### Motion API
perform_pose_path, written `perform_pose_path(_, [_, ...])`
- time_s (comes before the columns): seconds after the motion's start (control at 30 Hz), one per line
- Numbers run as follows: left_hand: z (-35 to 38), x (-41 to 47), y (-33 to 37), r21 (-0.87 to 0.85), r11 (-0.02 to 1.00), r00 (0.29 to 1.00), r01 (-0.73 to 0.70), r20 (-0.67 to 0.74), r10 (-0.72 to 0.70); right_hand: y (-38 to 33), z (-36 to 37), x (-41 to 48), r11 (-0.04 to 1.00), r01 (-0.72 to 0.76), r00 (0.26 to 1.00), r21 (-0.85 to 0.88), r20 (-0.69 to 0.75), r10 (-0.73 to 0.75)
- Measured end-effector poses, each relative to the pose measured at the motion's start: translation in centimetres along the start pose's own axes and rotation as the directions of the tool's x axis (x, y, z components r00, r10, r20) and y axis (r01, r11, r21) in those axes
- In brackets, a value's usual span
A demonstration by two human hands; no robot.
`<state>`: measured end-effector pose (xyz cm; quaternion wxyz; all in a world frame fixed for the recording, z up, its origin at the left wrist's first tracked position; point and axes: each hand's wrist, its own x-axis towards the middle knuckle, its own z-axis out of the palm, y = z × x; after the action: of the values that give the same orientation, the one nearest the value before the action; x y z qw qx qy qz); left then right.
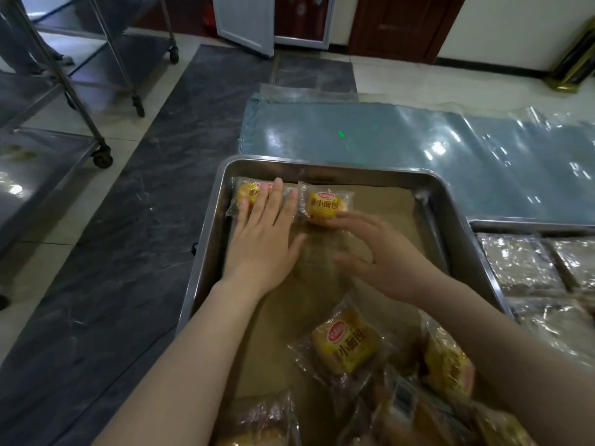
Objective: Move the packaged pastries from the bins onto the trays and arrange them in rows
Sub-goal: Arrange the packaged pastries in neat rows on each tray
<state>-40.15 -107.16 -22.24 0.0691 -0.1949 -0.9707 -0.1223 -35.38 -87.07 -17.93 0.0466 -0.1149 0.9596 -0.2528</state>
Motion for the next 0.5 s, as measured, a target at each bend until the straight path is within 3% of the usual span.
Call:
perform_pose_path(0.13, [-0.3, -0.1, 0.1, -0.056, 0.998, 1.0, 0.014, 0.028, -0.013, -0.1, 0.8, -3.6, 0.998, 0.057, 0.931, -0.019, 0.361, -0.046])
perform_pose_path(0.2, [-0.3, -0.2, 0.1, -0.071, 0.997, 0.999, 0.013, 0.044, -0.01, 0.5, 1.3, -4.0, 0.998, 0.052, 0.897, -0.044, 0.441, -0.027])
perform_pose_path(0.27, [-0.3, -0.2, 0.2, -0.071, 0.997, 0.998, 0.006, 0.056, -0.003, 0.9, 1.2, -4.1, 0.999, 0.015, 0.92, -0.047, 0.393, 0.005])
perform_pose_path(0.4, [-0.1, -0.3, 0.3, -0.063, 0.998, 0.998, -0.008, 0.054, 0.011, 0.7, 1.1, -4.6, 0.997, -0.008, 0.992, -0.073, 0.128, 0.017])
perform_pose_path(0.5, [0.1, -0.1, 0.2, -0.07, 0.998, 0.998, -0.003, 0.057, 0.007, 0.0, 1.7, -5.2, 0.98, 0.038, 0.976, -0.196, 0.217, 0.005])
